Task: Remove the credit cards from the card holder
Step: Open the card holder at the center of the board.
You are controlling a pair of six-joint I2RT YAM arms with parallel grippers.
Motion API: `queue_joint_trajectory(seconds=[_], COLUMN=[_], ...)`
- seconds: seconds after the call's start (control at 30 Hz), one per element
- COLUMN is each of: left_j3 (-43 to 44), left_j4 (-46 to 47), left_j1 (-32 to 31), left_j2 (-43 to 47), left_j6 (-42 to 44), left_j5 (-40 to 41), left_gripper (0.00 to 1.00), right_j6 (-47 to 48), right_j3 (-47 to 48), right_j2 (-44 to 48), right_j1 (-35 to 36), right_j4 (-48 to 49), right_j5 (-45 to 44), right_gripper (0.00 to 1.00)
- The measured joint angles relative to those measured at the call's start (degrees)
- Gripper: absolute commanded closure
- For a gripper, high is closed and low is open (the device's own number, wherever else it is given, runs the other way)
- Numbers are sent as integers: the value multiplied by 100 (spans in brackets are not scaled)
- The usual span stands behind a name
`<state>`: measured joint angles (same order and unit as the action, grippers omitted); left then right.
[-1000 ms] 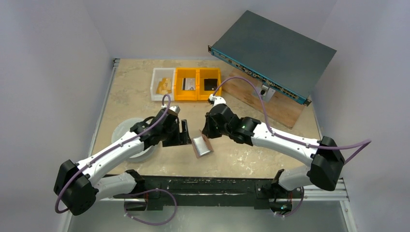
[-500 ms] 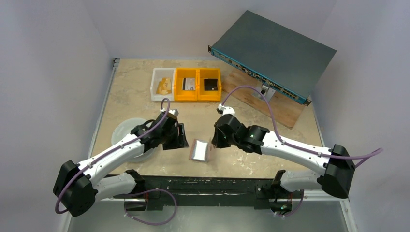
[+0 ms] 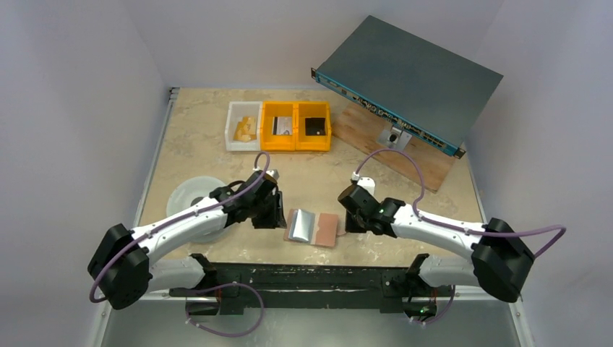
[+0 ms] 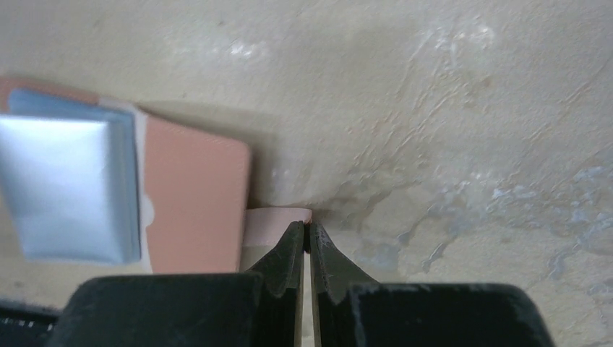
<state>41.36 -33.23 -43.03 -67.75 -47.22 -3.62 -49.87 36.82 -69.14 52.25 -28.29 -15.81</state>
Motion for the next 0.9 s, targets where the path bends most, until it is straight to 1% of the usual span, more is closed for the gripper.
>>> queue_joint_trajectory(seconds=[0.13,0.2,0.43,0.6,0.9], left_j3=[0,26,225,225,225], left_j4=[81,103,295,428,605], left_j1=[-63,-63,-63,-63,-90], left_j2=[-229,-313,-780,-1019,-1172], left_j6=[-20,-17,-11,-15,-22], left_j5=[-22,-22,-22,-22,-7], left_gripper=[60,61,69,79,88], right_j6=[149,223,396,407,407], right_j3=[-61,-13,361,367,367], right_j2=[-463,-675,-1314,-1384,-1397], right_j1=[-527,-632,-643,-640,-562], right_j4=[393,522,1025,1185,1237], right_j5=[15,-9,50,57,17], right_gripper=[100,100,100,100,100])
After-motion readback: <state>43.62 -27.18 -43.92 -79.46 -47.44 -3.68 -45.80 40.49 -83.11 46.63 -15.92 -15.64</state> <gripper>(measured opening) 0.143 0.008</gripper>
